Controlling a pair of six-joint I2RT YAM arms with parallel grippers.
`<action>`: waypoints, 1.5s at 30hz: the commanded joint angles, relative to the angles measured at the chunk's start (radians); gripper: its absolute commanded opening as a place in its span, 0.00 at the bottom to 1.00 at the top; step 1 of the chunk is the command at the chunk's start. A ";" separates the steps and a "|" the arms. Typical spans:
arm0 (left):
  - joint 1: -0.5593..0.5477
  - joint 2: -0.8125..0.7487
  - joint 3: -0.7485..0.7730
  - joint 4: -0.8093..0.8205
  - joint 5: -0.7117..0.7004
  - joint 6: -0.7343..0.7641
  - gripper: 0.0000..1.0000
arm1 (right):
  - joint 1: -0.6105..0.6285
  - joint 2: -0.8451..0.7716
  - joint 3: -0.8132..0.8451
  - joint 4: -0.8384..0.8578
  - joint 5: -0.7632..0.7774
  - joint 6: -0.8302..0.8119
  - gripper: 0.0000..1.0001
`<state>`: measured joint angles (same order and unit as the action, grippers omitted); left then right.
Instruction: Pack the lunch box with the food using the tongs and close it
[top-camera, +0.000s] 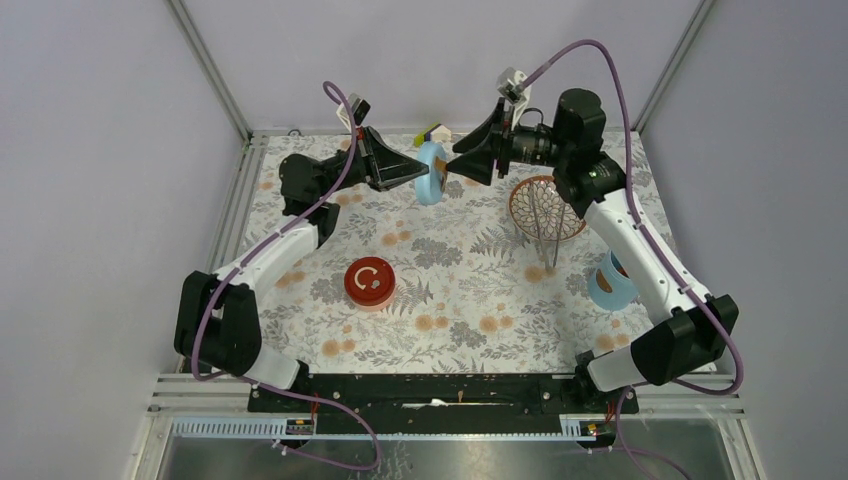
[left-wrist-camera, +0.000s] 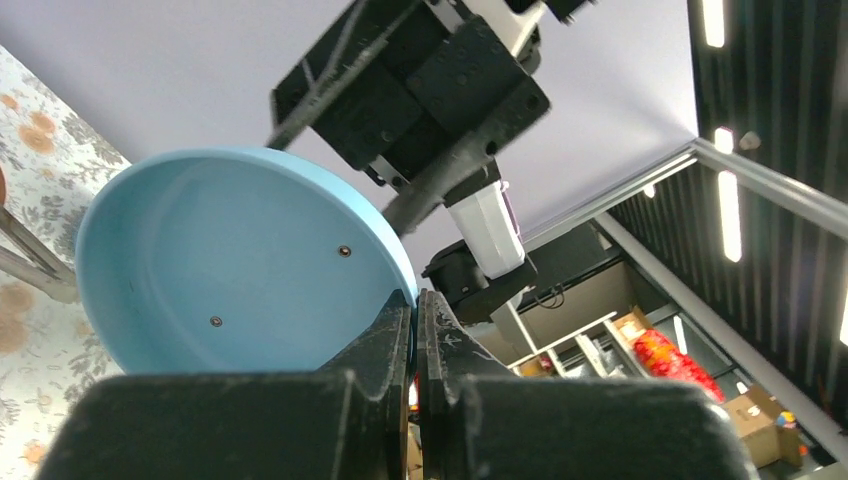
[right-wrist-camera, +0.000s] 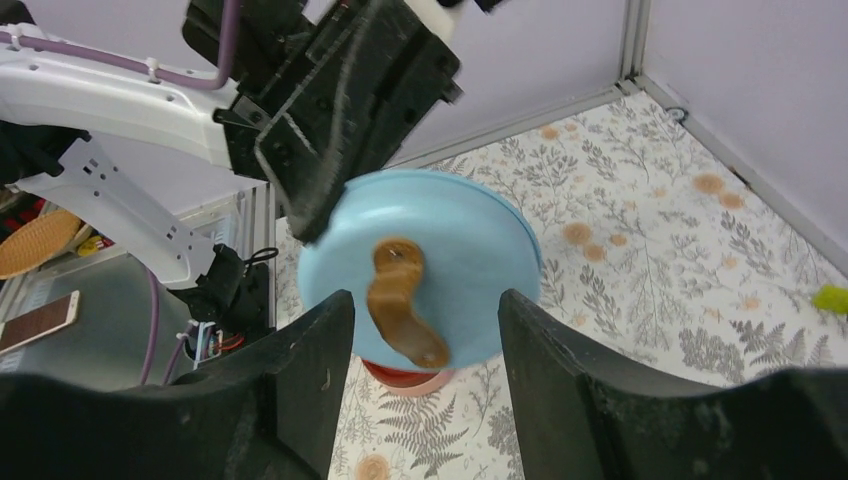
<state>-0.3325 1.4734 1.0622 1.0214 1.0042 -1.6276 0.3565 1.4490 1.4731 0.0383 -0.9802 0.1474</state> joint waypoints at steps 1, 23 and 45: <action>0.006 0.006 -0.013 0.100 -0.052 -0.081 0.00 | 0.060 0.010 0.087 -0.142 0.056 -0.141 0.61; 0.004 0.017 -0.061 0.172 -0.081 -0.163 0.00 | 0.142 0.060 0.178 -0.245 0.146 -0.250 0.45; 0.064 -0.016 -0.027 -0.151 0.014 0.211 0.99 | -0.012 -0.077 0.240 -0.787 0.550 -0.433 0.00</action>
<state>-0.2825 1.5043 1.0016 1.0004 0.9733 -1.5936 0.3988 1.3930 1.6230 -0.5358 -0.5861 -0.2188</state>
